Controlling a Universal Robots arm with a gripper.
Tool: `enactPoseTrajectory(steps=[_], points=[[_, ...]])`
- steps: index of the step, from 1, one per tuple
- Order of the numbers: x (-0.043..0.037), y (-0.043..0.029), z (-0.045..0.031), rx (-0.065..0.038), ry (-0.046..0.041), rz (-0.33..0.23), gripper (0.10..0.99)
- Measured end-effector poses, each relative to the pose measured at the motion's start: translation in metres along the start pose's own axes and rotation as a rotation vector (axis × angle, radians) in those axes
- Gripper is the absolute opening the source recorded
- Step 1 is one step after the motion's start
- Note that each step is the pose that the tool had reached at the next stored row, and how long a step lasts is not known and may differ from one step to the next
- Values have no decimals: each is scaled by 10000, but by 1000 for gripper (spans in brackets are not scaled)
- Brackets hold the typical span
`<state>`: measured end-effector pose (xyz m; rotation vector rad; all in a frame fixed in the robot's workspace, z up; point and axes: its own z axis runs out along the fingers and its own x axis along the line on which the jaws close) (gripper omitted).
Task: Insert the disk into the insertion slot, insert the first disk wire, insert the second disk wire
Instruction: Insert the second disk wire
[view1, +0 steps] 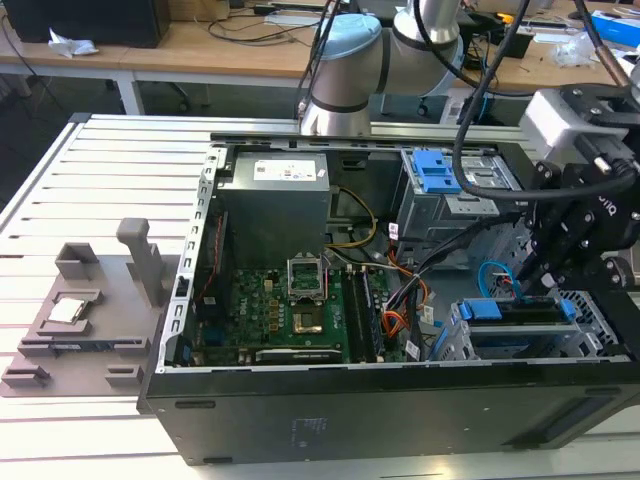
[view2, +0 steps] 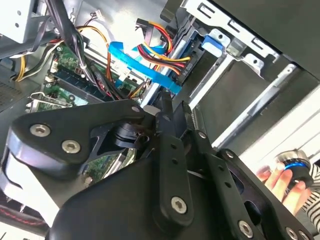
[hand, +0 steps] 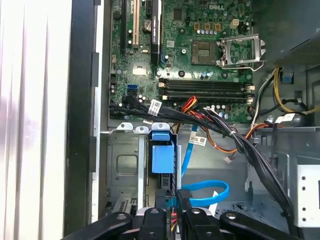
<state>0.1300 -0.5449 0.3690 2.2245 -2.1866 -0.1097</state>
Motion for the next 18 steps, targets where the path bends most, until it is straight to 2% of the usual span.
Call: enactPoseTrajectory(steps=[3,5,7,18], points=[[-9,3,-51,1,0,0,220],[-15,6,-88,1,0,0,106],[-18,8,-123,1,0,0,106],[-19,8,-132,1,0,0,106]])
